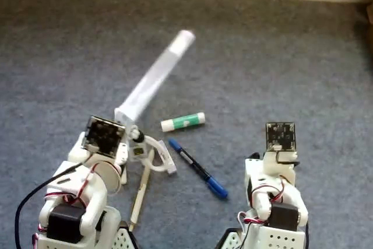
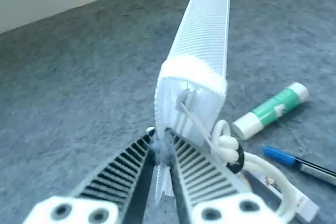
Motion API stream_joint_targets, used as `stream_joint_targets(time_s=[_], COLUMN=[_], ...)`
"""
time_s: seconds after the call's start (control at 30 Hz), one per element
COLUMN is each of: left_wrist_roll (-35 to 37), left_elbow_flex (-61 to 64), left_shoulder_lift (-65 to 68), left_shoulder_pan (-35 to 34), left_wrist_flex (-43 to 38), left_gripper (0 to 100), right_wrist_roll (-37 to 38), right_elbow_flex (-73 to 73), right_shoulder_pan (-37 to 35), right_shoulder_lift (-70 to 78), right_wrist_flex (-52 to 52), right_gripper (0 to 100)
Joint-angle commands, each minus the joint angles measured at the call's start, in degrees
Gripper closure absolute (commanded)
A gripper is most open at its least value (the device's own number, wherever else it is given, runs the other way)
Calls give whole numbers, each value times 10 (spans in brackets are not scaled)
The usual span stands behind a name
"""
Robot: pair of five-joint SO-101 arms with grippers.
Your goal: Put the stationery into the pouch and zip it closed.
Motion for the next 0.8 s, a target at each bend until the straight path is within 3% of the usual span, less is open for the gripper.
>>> stream_joint_targets(time_s=[0.0,0.3,0.43,0.5,0.77], left_wrist_roll=[9,9,18,62,77], left_elbow_flex=[10,-31,-31,-32,-35], left_shoulder_lift=[42,249,298,317,366], left_shoulder_pan=[-50,-159,-226,-269,-352], left_wrist_flex=[-41,-83,-83,-83,-110], left_gripper=[993,986,848,794,765], right_wrist_roll=[-8,-8,-6,-6,-6], right_elbow_flex=[-3,1,18,18,18], right_shoulder_pan=[-6,-6,-6,-6,-6], right_shoulder_lift=[-6,-6,-6,-6,-6], right_wrist_flex=[-15,-14,-15,-15,-15], right_gripper=[924,924,924,924,924])
